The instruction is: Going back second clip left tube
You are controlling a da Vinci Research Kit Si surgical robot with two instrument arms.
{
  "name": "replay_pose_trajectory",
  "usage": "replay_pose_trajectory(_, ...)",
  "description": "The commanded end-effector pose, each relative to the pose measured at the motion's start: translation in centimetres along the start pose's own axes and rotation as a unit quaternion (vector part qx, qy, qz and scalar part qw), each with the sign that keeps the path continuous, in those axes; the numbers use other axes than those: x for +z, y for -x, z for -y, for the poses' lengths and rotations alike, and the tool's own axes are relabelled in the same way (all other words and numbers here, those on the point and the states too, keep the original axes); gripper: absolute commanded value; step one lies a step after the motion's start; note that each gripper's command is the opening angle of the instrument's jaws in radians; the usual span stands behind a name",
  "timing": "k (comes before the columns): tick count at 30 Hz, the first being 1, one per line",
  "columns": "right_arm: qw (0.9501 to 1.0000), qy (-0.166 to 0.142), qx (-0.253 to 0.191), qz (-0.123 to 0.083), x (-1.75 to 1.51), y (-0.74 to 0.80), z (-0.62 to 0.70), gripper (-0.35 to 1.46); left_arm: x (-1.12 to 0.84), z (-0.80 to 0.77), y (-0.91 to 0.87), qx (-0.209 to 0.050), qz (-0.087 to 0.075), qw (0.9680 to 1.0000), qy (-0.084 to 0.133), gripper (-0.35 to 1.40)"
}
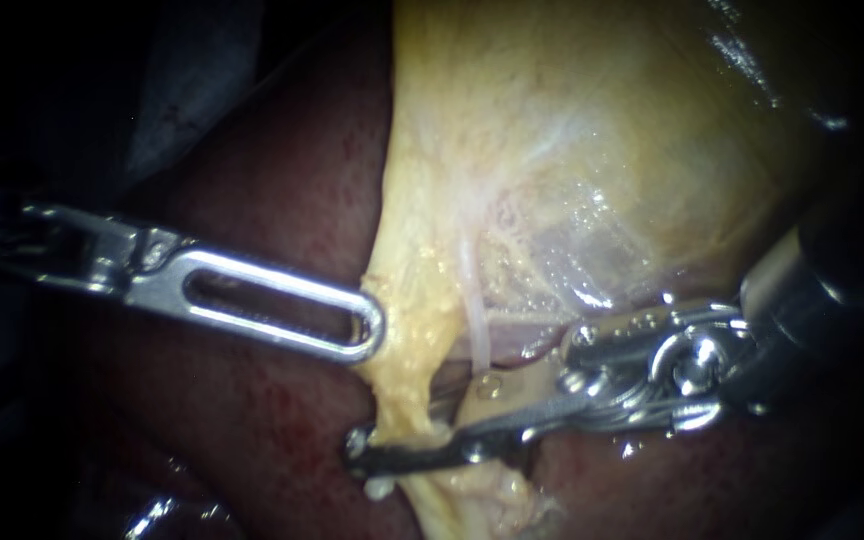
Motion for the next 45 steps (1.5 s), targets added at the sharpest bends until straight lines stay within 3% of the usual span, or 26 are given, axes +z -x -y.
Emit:
replay_pose_trajectory(1,1.0000,0.000,0.000,0.000,0.00,0.00,0.00,-0.35,0.00,0.00,0.00,0.000,0.000,1.0000,0.000,-0.35)
replay_pose_trajectory(15,1.0000,0.000,0.000,0.000,0.00,0.00,0.00,-0.33,0.00,0.00,0.00,0.000,0.000,1.0000,0.000,-0.35)
replay_pose_trajectory(17,1.0000,0.003,0.000,-0.003,0.01,-0.01,0.00,-0.06,0.00,0.00,0.00,0.000,0.000,1.0000,0.000,-0.35)
replay_pose_trajectory(21,0.9999,0.011,-0.003,-0.009,0.01,-0.02,-0.02,0.27,0.00,0.00,0.00,0.000,0.000,1.0000,0.000,-0.35)
replay_pose_trajectory(25,0.9997,0.015,-0.014,-0.011,0.01,-0.02,-0.02,0.39,0.00,0.00,0.00,0.000,0.000,1.0000,0.000,-0.35)
replay_pose_trajectory(39,0.9990,0.019,-0.037,-0.014,0.00,-0.04,-0.03,0.47,-0.01,0.00,0.00,0.000,0.000,1.0000,0.000,-0.35)
replay_pose_trajectory(45,0.9988,0.023,-0.038,-0.020,-0.24,-0.02,0.01,0.48,-0.02,-0.02,0.01,0.000,0.000,1.0000,0.000,-0.35)
